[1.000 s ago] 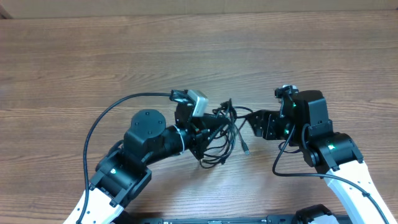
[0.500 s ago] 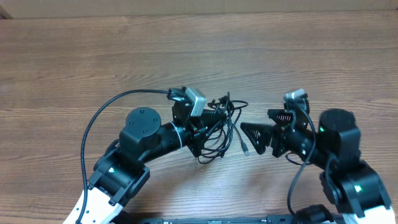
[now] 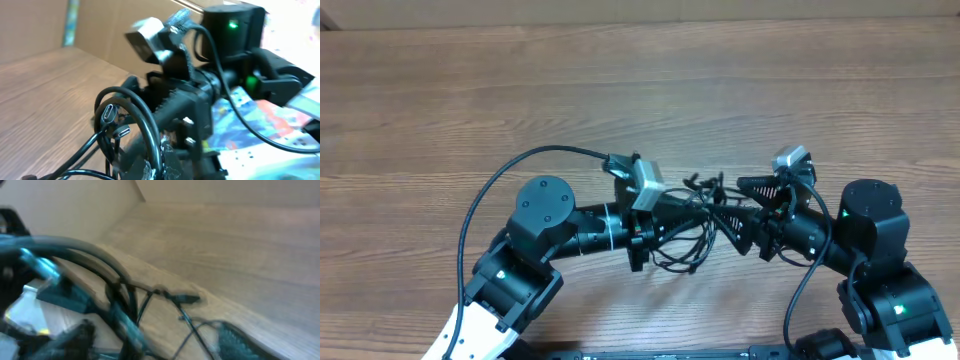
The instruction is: Untangle cables
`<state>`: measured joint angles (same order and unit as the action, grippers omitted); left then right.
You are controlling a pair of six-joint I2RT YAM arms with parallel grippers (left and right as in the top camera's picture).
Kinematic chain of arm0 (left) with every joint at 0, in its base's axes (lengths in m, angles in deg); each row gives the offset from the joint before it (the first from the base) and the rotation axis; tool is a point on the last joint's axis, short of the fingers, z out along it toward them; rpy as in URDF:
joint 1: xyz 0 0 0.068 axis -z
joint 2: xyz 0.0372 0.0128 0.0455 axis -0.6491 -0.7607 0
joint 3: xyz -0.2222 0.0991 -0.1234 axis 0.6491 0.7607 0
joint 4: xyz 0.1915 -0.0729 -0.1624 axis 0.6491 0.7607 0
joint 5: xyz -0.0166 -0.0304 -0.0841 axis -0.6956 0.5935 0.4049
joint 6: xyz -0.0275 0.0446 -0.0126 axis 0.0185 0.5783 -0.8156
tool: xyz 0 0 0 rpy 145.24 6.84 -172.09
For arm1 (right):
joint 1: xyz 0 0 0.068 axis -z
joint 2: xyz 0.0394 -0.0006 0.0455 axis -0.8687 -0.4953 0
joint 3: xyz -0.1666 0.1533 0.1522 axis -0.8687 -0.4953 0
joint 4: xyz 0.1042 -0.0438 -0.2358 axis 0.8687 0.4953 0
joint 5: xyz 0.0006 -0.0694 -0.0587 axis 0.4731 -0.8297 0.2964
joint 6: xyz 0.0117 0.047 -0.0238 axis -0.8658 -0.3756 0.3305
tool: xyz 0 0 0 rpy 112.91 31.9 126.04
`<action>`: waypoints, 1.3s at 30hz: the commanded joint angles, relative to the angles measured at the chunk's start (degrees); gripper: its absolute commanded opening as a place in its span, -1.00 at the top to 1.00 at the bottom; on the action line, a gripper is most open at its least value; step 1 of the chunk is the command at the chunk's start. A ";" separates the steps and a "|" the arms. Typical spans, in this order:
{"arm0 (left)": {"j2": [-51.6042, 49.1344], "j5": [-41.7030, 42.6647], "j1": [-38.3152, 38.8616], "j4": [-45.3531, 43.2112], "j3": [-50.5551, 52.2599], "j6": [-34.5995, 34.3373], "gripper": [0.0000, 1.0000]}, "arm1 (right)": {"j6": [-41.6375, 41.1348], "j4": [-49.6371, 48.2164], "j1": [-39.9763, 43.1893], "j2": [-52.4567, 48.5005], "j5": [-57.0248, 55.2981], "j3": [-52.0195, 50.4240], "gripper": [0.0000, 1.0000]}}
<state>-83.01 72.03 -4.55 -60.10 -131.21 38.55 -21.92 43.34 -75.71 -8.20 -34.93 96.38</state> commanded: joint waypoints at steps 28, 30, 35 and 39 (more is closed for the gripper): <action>-1.49 -46.77 2.56 13.73 -0.92 -18.80 0.92 | -8.13 8.11 0.11 0.37 -10.16 0.96 0.92; -1.18 -43.39 2.56 11.63 -0.92 -15.17 0.92 | -13.68 8.68 0.11 0.37 -17.77 0.96 0.92; 0.92 -28.68 2.56 2.19 -0.92 -4.09 0.92 | -21.14 11.69 0.11 0.31 -29.59 0.96 0.86; 2.08 -22.95 2.56 -1.75 -0.92 -0.52 0.92 | -19.34 13.07 0.09 0.33 -26.80 0.96 -0.57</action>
<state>-82.72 42.13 -1.82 -60.49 -131.23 32.54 -40.37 56.30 -75.71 -8.20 -59.86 96.38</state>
